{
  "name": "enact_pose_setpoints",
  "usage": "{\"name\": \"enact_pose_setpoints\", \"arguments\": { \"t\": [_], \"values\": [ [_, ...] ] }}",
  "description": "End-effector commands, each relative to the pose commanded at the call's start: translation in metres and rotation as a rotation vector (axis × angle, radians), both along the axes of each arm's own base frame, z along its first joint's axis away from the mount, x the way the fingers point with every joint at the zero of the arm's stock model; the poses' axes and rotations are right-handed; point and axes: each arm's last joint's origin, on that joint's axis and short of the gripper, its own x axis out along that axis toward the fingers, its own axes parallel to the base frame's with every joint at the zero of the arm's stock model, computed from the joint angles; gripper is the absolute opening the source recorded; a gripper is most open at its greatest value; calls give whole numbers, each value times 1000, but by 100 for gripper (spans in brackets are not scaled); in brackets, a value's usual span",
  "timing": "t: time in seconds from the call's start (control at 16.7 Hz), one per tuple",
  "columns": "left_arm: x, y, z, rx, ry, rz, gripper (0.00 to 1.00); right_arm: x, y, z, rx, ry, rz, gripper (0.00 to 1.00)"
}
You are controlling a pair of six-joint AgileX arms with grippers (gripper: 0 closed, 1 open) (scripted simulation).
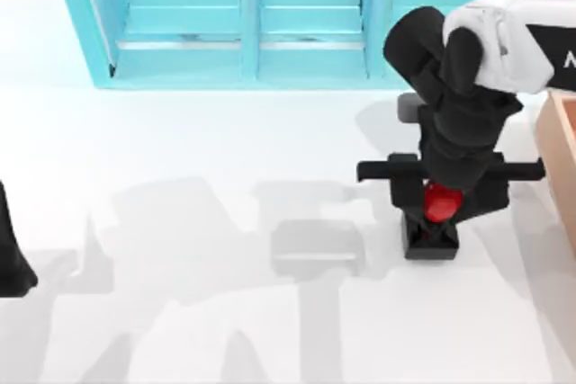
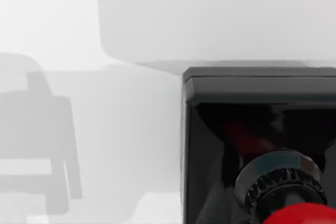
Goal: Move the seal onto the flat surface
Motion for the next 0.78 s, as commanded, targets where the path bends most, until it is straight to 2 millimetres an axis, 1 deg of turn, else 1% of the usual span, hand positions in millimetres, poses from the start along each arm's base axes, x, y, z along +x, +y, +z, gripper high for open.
{"name": "enact_pose_setpoints", "arguments": {
  "t": [0.48,0.54,0.78],
  "values": [
    [0,0,0,0,0,0,100,0,0,0,0,0,0,98],
    [0,0,0,0,0,0,100,0,0,0,0,0,0,100],
    [0,0,0,0,0,0,100,0,0,0,0,0,0,100]
  ]
}}
